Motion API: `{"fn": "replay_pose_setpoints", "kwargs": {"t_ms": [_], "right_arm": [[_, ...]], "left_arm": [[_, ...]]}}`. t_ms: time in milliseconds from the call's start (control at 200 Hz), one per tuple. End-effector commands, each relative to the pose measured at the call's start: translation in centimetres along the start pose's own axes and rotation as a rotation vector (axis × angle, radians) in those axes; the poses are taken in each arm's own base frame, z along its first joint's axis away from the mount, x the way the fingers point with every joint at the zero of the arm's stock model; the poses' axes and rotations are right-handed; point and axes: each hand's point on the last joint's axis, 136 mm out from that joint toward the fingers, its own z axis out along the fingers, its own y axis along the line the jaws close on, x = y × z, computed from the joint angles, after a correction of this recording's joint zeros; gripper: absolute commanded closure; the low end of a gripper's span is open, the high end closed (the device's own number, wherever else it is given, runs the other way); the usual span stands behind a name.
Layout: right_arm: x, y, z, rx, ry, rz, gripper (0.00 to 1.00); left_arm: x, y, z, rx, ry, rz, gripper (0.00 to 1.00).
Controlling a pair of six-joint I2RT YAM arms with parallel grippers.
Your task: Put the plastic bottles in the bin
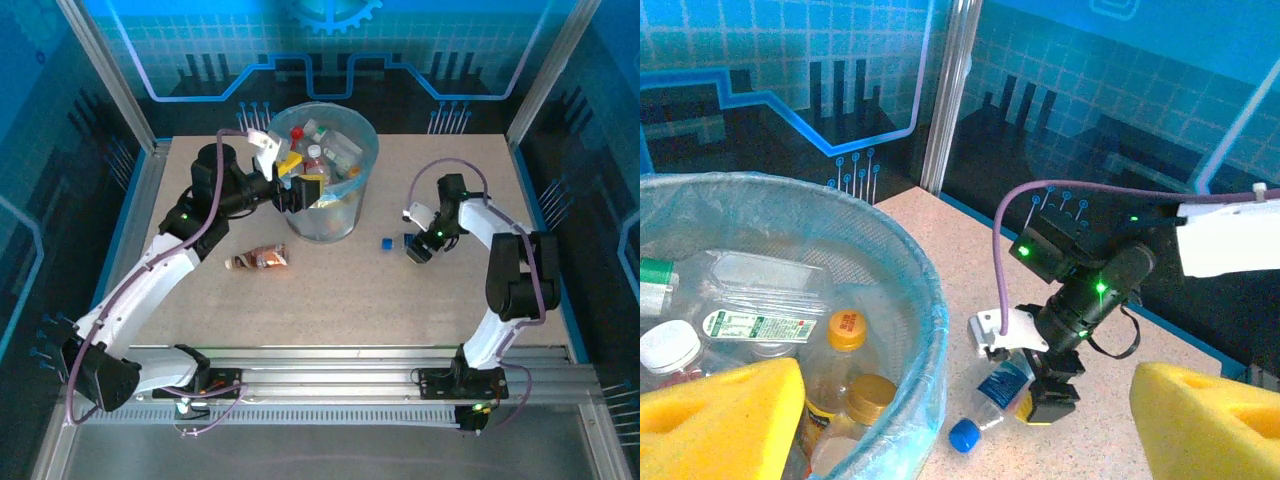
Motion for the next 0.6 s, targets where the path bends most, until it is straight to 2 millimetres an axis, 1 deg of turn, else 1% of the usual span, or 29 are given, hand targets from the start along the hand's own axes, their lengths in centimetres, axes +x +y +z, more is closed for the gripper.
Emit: {"fn": "replay_pose_setpoints", "kwargs": {"t_ms": [0, 105, 180, 250, 405, 590], "right_arm": [[-0.3, -0.5, 0.0, -0.038, 0.007, 0.026, 0.20], [-0.4, -0.1, 0.1, -0.069, 0.010, 0.052, 0.33], [-0.6, 0.3, 0.0, -0.082, -0.002, 0.057, 0.37], [-0.5, 0.6, 0.1, -0.083, 0.002, 0.060, 0.37], [0.6, 1.0, 0.8, -0.084, 0.046, 0.070, 0.37], [0.9, 1.3, 1.3, -0.075, 0.059, 0.077, 0.35]], "left_arm": [[-0.9, -0.5, -0.7, -0.001, -0.034, 0.051, 0.14], [-0.8, -0.4, -0.7, -0.006, -0.033, 0.051, 0.13], [-0.7, -0.3, -0.6, -0.010, -0.033, 0.054, 0.13], [-0.7, -0.1, -0.6, -0.019, -0.033, 0.056, 0.13], [-0.7, 0.0, -0.5, -0.022, -0.035, 0.054, 0.12], [-0.3, 0.2, -0.2, -0.026, -0.026, 0.045, 0.12]]}}
